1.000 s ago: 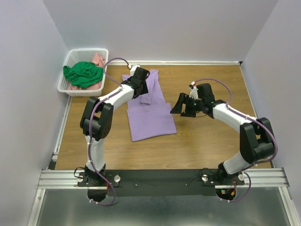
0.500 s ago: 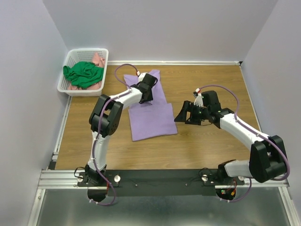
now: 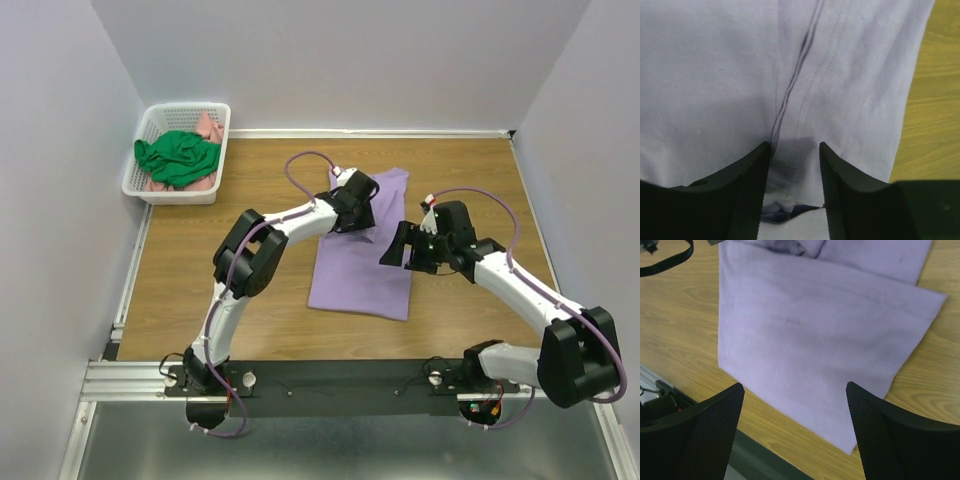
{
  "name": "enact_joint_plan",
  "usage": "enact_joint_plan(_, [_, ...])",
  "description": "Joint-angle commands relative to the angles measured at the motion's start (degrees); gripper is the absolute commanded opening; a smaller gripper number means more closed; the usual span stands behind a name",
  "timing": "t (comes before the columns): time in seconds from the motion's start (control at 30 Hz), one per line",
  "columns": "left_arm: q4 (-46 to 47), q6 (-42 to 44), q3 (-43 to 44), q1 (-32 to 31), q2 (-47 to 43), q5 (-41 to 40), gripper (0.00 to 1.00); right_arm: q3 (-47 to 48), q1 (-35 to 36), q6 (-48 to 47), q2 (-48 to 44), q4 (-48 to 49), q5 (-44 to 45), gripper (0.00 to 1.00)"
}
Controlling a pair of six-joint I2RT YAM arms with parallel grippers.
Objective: Fold and stack the t-shirts
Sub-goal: Fold the tshirt
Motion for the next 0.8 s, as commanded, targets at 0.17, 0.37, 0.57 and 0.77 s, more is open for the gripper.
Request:
enact_joint_plan(0.17, [-5.6, 0.6, -2.0, 2.6, -11.3, -5.2, 0.69, -2.0, 0.2, 3.7, -3.2, -5.4, 6.1, 0.9])
enact_joint_plan(0.37, [-7.3, 3.8, -14.5, 2.6, -24.8, -8.8, 0.66, -1.8, 0.3, 2.8, 1.7, -5.9, 5.4, 0.73])
enact_joint_plan(0.57, [-9.3, 5.0, -31.4, 2.5, -36.3, -9.2, 0.62, 2.9, 0.4, 0.5, 8.8, -5.5, 8.2, 0.5])
enact_joint_plan(0.77, [-9.3, 2.0, -42.4, 2.3, -43.0, -6.0, 0.62, 7.0, 0.3, -1.4, 16.7, -4.4, 15.4, 0.34])
